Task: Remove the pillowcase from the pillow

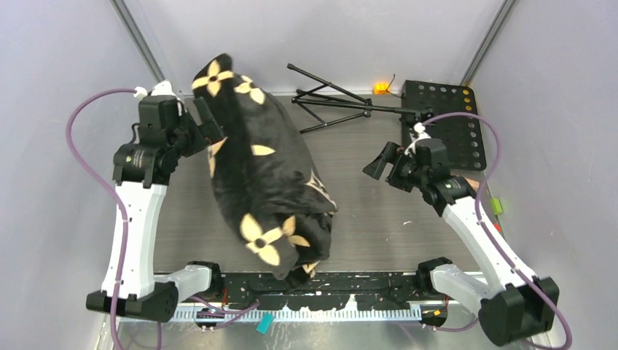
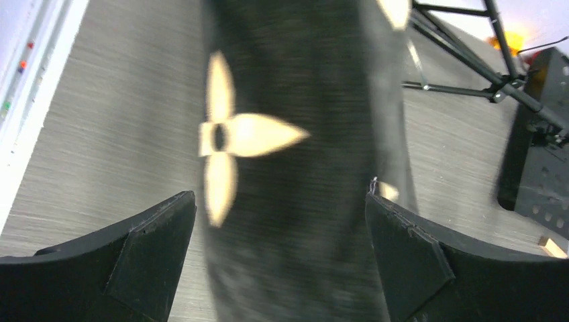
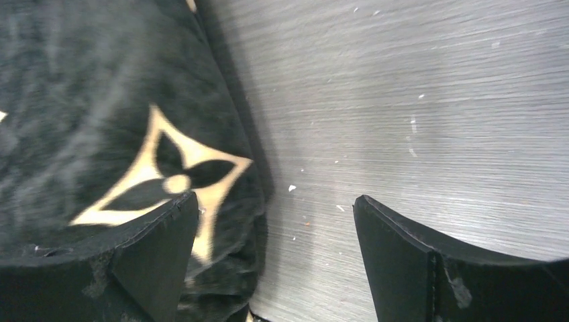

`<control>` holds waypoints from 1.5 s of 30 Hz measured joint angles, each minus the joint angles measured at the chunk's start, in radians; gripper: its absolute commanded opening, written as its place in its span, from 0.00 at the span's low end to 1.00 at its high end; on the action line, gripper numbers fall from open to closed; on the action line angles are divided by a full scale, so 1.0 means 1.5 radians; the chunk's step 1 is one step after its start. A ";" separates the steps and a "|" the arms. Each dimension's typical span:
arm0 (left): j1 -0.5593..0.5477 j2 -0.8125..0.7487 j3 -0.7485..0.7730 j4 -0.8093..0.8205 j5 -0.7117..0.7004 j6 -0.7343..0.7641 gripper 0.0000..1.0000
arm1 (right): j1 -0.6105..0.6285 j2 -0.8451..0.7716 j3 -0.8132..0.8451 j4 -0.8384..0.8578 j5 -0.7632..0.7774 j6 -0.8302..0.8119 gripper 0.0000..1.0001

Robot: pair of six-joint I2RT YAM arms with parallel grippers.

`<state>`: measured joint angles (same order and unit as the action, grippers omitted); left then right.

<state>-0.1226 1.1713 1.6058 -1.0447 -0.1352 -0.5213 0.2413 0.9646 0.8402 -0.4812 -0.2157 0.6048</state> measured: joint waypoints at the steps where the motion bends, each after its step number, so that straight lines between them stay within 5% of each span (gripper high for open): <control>1: 0.000 -0.012 0.007 -0.003 0.000 0.007 1.00 | 0.009 0.020 0.001 0.008 -0.007 0.003 0.90; 9: 0.000 -0.085 0.009 -0.046 -0.033 0.054 1.00 | 0.161 0.184 0.037 0.070 -0.019 0.018 0.93; 20: 0.000 -0.103 -0.113 -0.071 -0.025 0.071 1.00 | 0.372 0.348 0.056 0.245 -0.084 0.041 0.92; 22: 0.000 -0.103 -0.127 -0.070 -0.009 0.070 1.00 | 0.383 0.355 0.053 0.284 -0.097 0.052 0.72; 26: 0.000 -0.102 -0.135 -0.069 0.026 0.067 1.00 | 0.385 0.357 0.048 0.355 -0.119 0.073 0.09; 29: 0.000 -0.100 -0.137 -0.060 0.063 0.059 1.00 | 0.382 0.361 0.050 0.376 -0.119 0.090 0.00; 37: -0.005 -0.082 -0.135 -0.021 0.257 0.030 0.90 | 0.269 0.337 0.195 0.233 -0.072 0.070 0.00; 41: -0.086 -0.048 -0.096 -0.009 0.256 0.032 0.91 | 0.190 0.334 0.337 0.146 -0.054 0.042 0.05; 44: -0.204 -0.025 -0.053 -0.009 0.203 0.054 0.92 | 0.158 0.334 0.401 0.104 -0.033 0.021 0.77; 45: -0.240 -0.018 -0.042 -0.009 0.183 0.060 0.92 | 0.153 0.333 0.411 0.091 -0.027 0.014 0.83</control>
<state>-0.4831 1.1439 1.5421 -1.0580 0.1387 -0.4320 0.4713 1.4643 1.4567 -0.3443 -0.2565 0.6258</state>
